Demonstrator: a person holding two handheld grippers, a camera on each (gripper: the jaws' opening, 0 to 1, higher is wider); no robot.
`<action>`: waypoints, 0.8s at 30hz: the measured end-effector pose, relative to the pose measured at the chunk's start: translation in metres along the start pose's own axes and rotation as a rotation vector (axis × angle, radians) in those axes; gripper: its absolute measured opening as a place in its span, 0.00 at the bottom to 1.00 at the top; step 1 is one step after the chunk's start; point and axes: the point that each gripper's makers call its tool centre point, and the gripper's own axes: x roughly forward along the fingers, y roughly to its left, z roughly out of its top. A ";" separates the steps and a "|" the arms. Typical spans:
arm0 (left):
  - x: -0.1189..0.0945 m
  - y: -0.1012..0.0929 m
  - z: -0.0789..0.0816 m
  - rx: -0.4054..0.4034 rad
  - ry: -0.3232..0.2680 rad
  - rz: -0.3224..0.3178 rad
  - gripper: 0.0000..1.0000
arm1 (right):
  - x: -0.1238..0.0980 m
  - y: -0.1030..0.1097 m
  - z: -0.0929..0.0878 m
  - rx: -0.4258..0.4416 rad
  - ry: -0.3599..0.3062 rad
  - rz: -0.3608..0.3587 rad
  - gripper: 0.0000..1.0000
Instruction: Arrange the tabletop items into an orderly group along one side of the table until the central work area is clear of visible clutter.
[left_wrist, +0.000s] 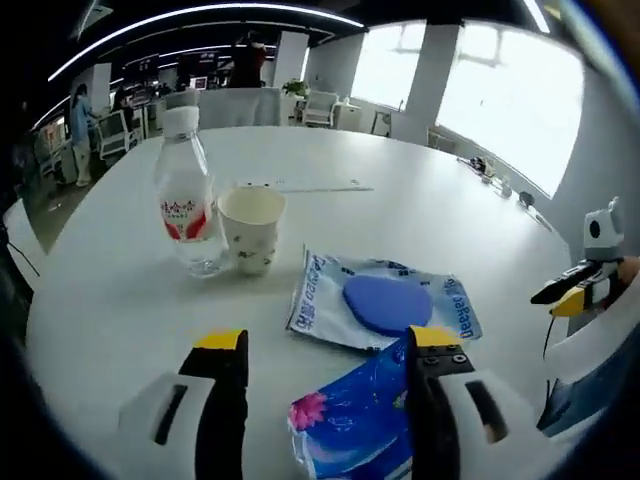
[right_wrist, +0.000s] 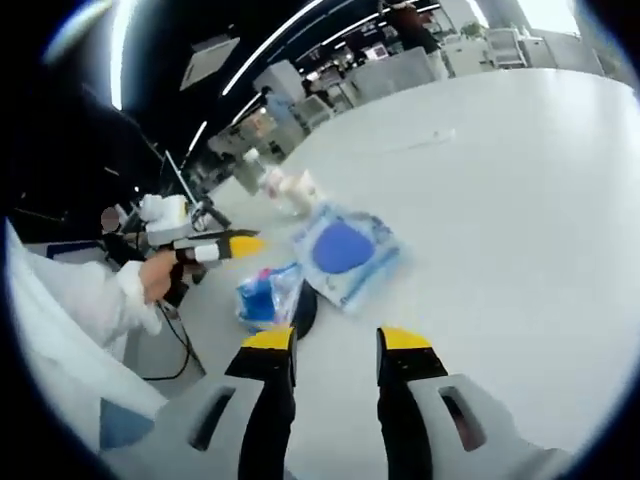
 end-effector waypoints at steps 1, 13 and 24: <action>0.005 0.003 0.000 -0.020 0.005 -0.003 0.62 | 0.005 0.000 -0.002 0.009 0.015 0.005 0.28; 0.035 0.012 0.000 -0.125 0.025 -0.010 0.54 | 0.055 -0.008 0.005 0.103 0.090 0.029 0.27; 0.052 0.009 -0.014 -0.097 0.065 -0.018 0.23 | 0.078 -0.016 0.003 0.151 0.123 -0.014 0.23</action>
